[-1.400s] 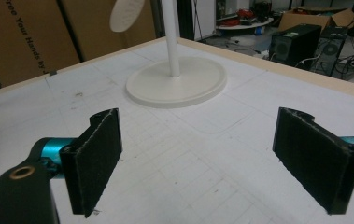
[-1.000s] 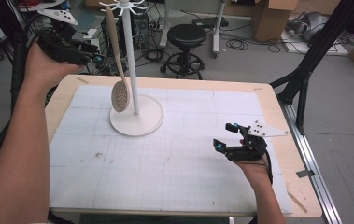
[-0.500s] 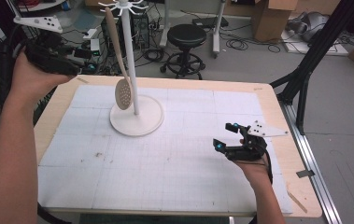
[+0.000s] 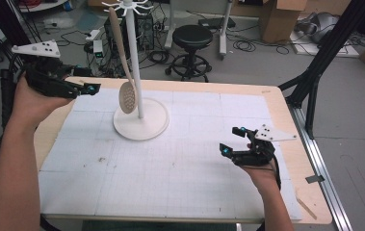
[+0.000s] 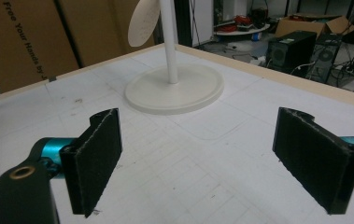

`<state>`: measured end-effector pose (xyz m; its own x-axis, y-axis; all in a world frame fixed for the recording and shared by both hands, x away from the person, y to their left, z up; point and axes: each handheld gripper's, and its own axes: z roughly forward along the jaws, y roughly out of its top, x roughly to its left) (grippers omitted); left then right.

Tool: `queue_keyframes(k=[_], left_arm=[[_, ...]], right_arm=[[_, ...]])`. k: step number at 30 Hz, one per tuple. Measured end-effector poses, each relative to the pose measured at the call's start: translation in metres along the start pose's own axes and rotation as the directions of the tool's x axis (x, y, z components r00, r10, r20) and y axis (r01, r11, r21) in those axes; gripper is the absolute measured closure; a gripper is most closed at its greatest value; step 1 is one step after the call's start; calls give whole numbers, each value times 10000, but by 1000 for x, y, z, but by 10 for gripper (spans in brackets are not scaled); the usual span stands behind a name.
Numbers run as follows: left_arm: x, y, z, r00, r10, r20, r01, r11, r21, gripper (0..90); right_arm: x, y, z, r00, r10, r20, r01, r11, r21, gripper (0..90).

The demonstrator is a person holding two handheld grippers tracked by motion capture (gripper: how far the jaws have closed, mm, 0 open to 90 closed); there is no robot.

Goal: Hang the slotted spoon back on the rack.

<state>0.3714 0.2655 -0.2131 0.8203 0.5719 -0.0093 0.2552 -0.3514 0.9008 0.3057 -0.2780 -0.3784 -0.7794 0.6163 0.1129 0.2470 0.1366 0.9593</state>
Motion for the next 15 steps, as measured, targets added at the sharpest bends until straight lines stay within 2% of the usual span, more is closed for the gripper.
queue_keyframes(k=[4, 6, 7, 9, 12, 14, 15], left_arm=[[-2, -9, 4, 10000, 77, 38, -77, 10000, 35, 272], [-5, -20, 8, 9994, 124, 318, -122, 9999, -69, 250], [-5, -20, 8, 9994, 124, 318, -122, 9999, -69, 250], [-8, -32, 13, 9987, 70, 511, -64, 9999, -133, 245], [-11, -39, 17, 9977, 71, 680, -60, 9998, -163, 231], [-17, -53, 22, 9946, 93, 1033, -44, 9989, -470, 225], [-17, -53, 22, 9946, 93, 1033, -44, 9989, -470, 222]], right_arm=[[0, 0, 0, 10000, 32, 3, -32, 10000, 20, 148], [0, 0, 1, 10000, -3, 4, 3, 10000, 10, 148], [0, 0, 1, 10000, -3, 4, 3, 10000, 10, 148], [0, -1, 1, 10000, 15, -5, -15, 10000, 24, 148], [0, -1, 1, 10000, 55, -1, -55, 10000, 64, 148], [0, -1, 2, 10000, -24, -8, 24, 10000, 55, 148], [0, -1, 2, 10000, -24, -8, 24, 10000, 55, 148]])
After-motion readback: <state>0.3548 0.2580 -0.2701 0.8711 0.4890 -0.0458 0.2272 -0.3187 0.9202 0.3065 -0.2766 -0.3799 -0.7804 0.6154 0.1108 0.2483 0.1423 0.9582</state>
